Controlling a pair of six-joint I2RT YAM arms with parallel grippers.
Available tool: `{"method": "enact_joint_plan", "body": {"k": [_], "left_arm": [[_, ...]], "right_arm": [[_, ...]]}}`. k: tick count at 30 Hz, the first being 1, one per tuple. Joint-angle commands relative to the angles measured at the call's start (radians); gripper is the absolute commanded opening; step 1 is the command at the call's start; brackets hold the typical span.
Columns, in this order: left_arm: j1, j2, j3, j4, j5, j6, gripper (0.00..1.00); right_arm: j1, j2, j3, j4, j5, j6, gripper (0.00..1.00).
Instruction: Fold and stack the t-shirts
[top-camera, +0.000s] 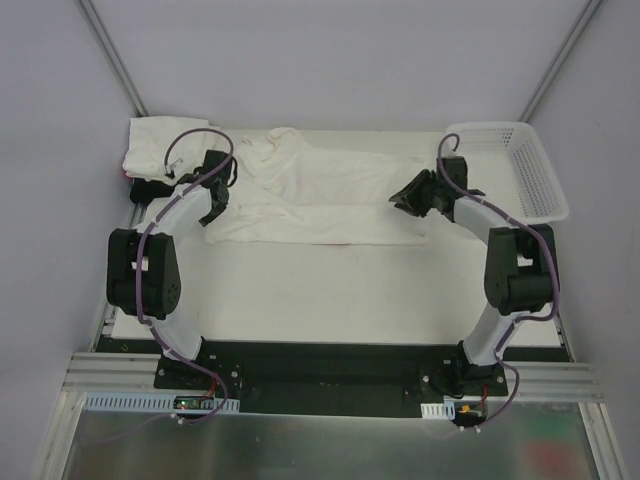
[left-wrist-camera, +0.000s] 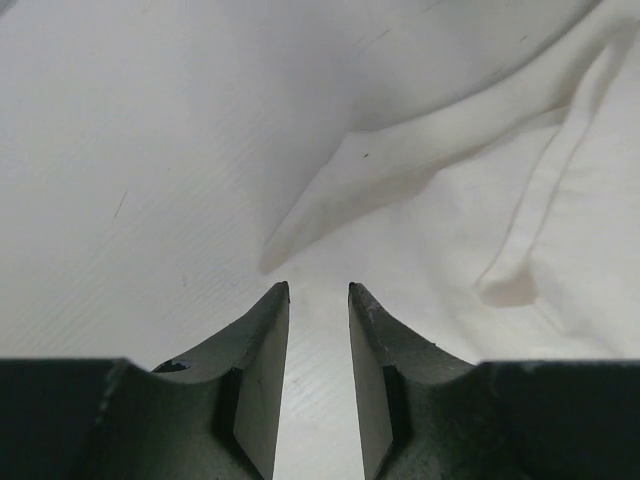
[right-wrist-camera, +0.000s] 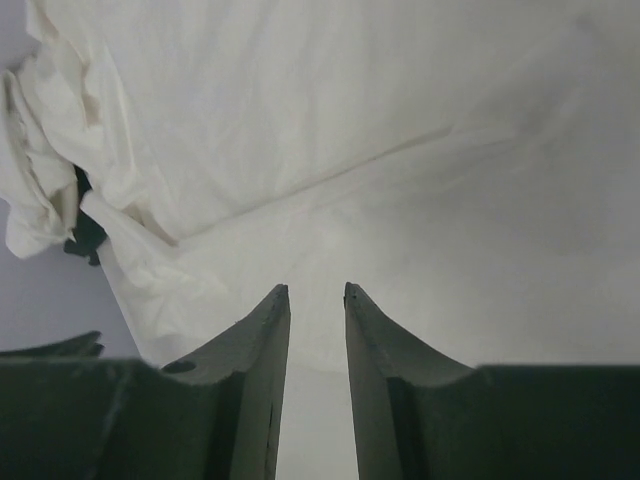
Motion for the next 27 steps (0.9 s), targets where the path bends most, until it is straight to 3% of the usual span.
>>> {"method": "enact_joint_plan", "body": {"k": [1,9,15,22,27], "left_arm": [[0.005,-0.03,0.14,-0.006,0.035,0.034,0.3],[0.005,-0.008,0.258,-0.003,0.101,0.059,0.29],[0.005,-0.071,0.275,-0.005,0.024,0.111,0.29],[0.005,-0.154,0.269,-0.002,-0.059,0.167,0.3],[0.005,-0.157,0.269,0.012,-0.06,0.186,0.3]], "right_arm": [[0.122,0.094,0.047,0.004,-0.016,-0.005,0.31],[0.136,0.209,0.062,0.027,-0.007,0.009,0.31],[0.11,0.24,0.042,0.081,0.001,0.045,0.31],[0.015,0.176,-0.106,0.113,0.019,0.124,0.3],[-0.031,0.031,-0.22,0.091,0.08,0.108,0.29]]}}
